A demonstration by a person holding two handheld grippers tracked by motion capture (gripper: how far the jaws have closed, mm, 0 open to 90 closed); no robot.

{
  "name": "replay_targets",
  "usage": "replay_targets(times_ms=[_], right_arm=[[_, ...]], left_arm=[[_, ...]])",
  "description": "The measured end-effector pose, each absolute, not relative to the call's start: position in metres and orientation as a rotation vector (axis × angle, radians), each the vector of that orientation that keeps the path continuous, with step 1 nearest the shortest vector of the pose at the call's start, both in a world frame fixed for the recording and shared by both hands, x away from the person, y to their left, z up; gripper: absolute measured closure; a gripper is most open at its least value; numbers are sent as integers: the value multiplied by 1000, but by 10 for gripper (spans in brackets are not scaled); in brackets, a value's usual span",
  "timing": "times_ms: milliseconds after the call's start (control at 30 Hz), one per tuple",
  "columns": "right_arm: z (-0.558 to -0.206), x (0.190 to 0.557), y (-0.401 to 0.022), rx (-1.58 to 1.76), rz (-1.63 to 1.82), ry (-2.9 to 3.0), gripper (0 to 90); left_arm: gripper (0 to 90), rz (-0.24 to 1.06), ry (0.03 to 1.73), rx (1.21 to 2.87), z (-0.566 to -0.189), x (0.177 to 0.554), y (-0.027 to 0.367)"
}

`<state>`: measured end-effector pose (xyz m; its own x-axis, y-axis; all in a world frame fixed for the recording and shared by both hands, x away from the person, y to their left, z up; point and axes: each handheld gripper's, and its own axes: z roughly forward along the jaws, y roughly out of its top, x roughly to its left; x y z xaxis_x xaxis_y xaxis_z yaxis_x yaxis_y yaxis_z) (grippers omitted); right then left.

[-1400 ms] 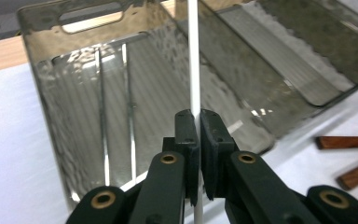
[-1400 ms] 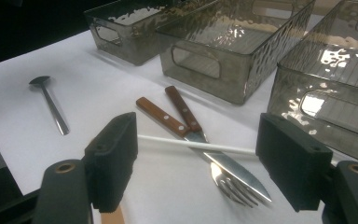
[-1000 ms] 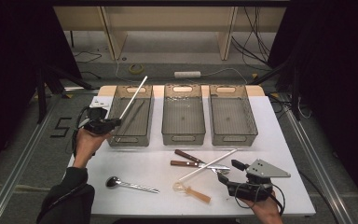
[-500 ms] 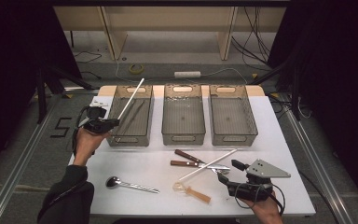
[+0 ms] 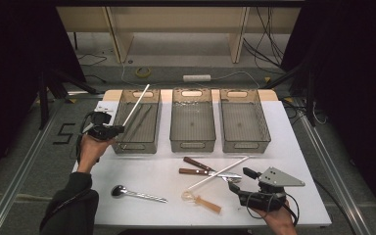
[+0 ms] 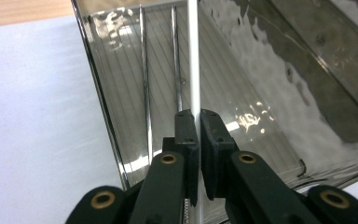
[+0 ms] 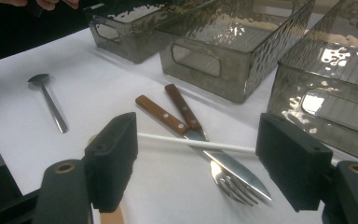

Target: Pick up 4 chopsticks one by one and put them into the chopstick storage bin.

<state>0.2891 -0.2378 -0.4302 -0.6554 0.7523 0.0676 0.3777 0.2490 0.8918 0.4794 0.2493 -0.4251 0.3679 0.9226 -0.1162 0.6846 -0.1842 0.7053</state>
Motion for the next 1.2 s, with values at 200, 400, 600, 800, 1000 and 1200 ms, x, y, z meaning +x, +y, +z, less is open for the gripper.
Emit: replay_targets(times_ms=[200,400,600,800,1000,1200], right_arm=[[-430,289,-238,1035,1373,2156,305],[-430,289,-238,1036,1373,2154,305],[-430,288,-238,1035,1374,2154,305],[-429,288,-239,1029,1377,2152,305],[-428,288,-239,1027,1381,2147,305],[-428,287,-240,1025,1383,2146,305]], left_arm=[[859,437,1405,1956,-429,480,248],[854,428,1411,1957,-429,480,247],[744,432,1424,1940,-429,480,247],[563,405,1401,1933,-420,476,242],[434,396,1357,1918,-405,467,233],[363,356,1299,1917,-398,457,220]])
